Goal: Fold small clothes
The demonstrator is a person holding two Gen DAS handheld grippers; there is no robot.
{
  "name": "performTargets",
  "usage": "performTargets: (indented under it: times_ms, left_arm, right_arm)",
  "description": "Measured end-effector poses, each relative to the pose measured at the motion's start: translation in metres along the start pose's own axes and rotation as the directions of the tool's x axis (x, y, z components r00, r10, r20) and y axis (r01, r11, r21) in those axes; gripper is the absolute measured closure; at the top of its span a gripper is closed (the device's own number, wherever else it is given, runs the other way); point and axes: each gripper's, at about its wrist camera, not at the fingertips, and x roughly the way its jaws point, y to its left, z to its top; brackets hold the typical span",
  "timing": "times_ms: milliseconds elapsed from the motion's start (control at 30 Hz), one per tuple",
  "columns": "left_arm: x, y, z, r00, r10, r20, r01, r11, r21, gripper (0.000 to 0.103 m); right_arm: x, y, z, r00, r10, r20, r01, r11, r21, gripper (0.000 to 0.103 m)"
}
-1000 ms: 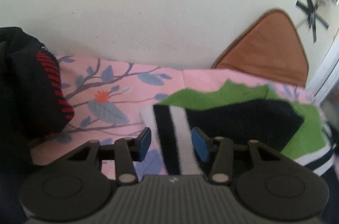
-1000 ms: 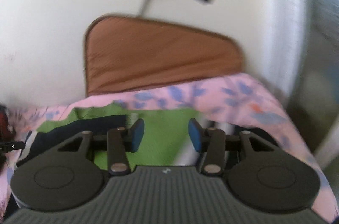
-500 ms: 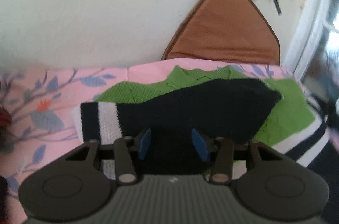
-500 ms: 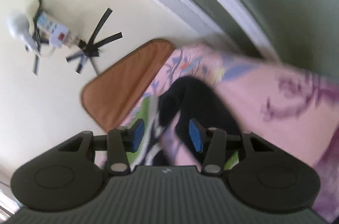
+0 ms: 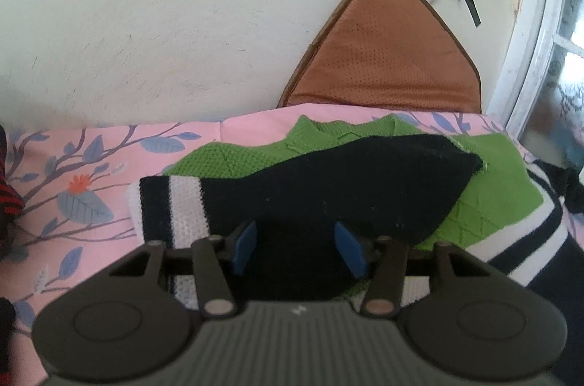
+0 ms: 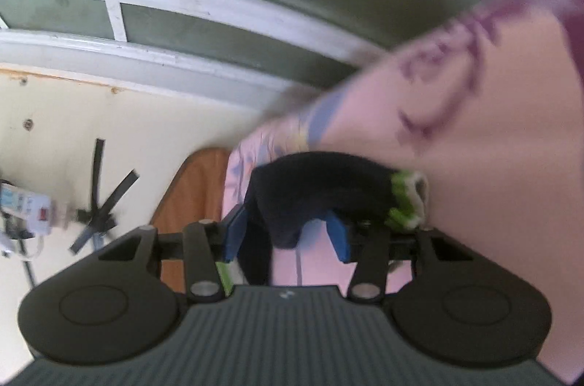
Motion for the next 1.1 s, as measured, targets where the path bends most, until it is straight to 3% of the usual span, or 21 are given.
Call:
performTargets:
  times_ms: [67, 133, 267, 333, 400, 433, 500, 567, 633, 700, 733, 800, 867, 900, 933, 967, 1033, 1100]
  left_arm:
    - [-0.001, 0.003, 0.000, 1.000, -0.007, 0.003, 0.007, 1.000, -0.015, 0.054]
    - [-0.002, 0.005, 0.000, 1.000, -0.008, 0.009, 0.009, 1.000, -0.030, 0.054]
    - [-0.008, 0.016, -0.002, 0.999, -0.028, 0.033, 0.031, 0.995, -0.098, 0.054]
    - [-0.013, 0.033, -0.003, 0.996, -0.060, 0.067, 0.071, 0.981, -0.179, 0.053]
    - [-0.019, 0.051, -0.003, 0.991, -0.093, 0.092, 0.115, 0.957, -0.267, 0.053]
    - [-0.024, 0.059, -0.002, 0.990, -0.103, 0.100, 0.129, 0.945, -0.301, 0.053]
    - [-0.040, 0.072, 0.004, 0.983, -0.110, 0.148, 0.156, 0.923, -0.351, 0.053]
    - [-0.059, 0.082, 0.009, 0.973, -0.108, 0.203, 0.180, 0.909, -0.376, 0.053]
    - [-0.073, 0.089, 0.011, 0.967, -0.101, 0.232, 0.186, 0.905, -0.384, 0.052]
    - [-0.082, 0.094, 0.009, 0.968, -0.091, 0.235, 0.178, 0.906, -0.384, 0.049]
    - [-0.083, 0.095, 0.008, 0.971, -0.087, 0.223, 0.169, 0.909, -0.382, 0.048]
    - [-0.080, 0.096, 0.004, 0.980, -0.083, 0.183, 0.147, 0.916, -0.373, 0.048]
    - [-0.075, 0.097, 0.002, 0.985, -0.083, 0.151, 0.134, 0.922, -0.364, 0.048]
    - [-0.070, 0.096, 0.002, 0.987, -0.087, 0.135, 0.131, 0.923, -0.362, 0.048]
    - [-0.067, 0.097, 0.002, 0.988, -0.092, 0.122, 0.131, 0.923, -0.361, 0.048]
    - [-0.062, 0.096, 0.004, 0.989, -0.101, 0.108, 0.134, 0.923, -0.362, 0.048]
    - [-0.050, 0.091, 0.009, 0.989, -0.121, 0.085, 0.144, 0.924, -0.353, 0.048]
    - [-0.036, 0.082, 0.013, 0.992, -0.117, 0.056, 0.129, 0.933, -0.336, 0.048]
  right_arm:
    - [0.013, 0.013, 0.006, 0.999, -0.051, 0.016, 0.052, 0.994, -0.091, 0.082]
    - [0.022, 0.025, 0.016, 0.992, -0.103, 0.078, 0.117, 0.971, -0.210, 0.093]
    - [0.037, 0.064, 0.025, 0.979, -0.122, 0.165, 0.178, 0.904, -0.388, 0.094]
    - [0.036, 0.090, 0.022, 0.986, -0.070, 0.149, 0.132, 0.880, -0.457, 0.094]
    - [0.033, 0.132, 0.001, 0.995, 0.013, 0.101, 0.047, 0.822, -0.568, 0.094]
    - [0.029, 0.155, -0.016, 0.996, 0.062, 0.070, -0.003, 0.773, -0.635, 0.094]
    - [0.020, 0.201, -0.062, 0.986, 0.168, -0.013, -0.117, 0.625, -0.771, 0.094]
    - [0.010, 0.234, -0.114, 0.959, 0.246, -0.141, -0.245, 0.466, -0.850, 0.094]
    - [0.004, 0.252, -0.175, 0.916, 0.274, -0.292, -0.373, 0.318, -0.872, 0.094]
    - [0.006, 0.254, -0.228, 0.854, 0.244, -0.459, -0.504, 0.174, -0.846, 0.093]
    - [0.009, 0.247, -0.258, 0.816, 0.177, -0.550, -0.571, 0.097, -0.815, 0.092]
    - [0.018, 0.222, -0.306, 0.766, 0.010, -0.643, -0.643, -0.003, -0.766, 0.087]
    - [0.021, 0.199, -0.315, 0.739, -0.056, -0.671, -0.673, -0.019, -0.739, 0.084]
    - [0.022, 0.192, -0.304, 0.744, -0.043, -0.667, -0.667, 0.007, -0.745, 0.081]
    - [0.025, 0.191, -0.287, 0.766, -0.021, -0.643, -0.641, 0.049, -0.766, 0.070]
    - [0.029, 0.190, -0.261, 0.802, 0.011, -0.597, -0.594, 0.118, -0.796, 0.059]
    - [0.041, 0.191, -0.208, 0.876, 0.049, -0.479, -0.475, 0.261, -0.841, 0.051]
    - [0.049, 0.183, -0.165, 0.931, 0.035, -0.363, -0.351, 0.354, -0.867, 0.036]
